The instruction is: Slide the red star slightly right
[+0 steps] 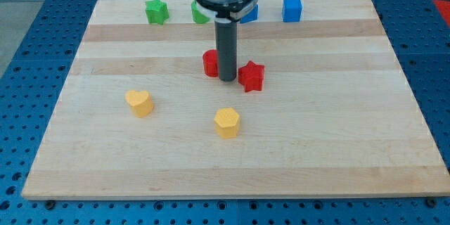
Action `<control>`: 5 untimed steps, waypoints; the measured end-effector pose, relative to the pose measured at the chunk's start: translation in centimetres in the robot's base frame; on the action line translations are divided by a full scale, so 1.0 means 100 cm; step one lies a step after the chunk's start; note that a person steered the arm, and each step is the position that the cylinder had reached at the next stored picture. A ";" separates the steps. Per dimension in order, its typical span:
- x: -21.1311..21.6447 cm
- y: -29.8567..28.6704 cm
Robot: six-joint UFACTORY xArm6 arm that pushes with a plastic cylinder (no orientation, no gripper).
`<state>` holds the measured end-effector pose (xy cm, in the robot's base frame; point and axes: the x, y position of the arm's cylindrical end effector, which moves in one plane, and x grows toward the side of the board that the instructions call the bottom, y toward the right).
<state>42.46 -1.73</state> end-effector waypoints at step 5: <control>-0.014 0.057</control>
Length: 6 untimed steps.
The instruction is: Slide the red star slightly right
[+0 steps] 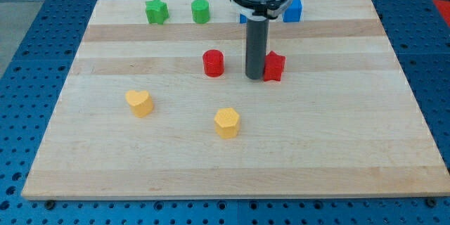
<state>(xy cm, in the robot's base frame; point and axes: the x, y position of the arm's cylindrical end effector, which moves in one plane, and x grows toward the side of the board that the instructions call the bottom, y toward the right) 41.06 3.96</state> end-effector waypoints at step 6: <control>-0.035 0.037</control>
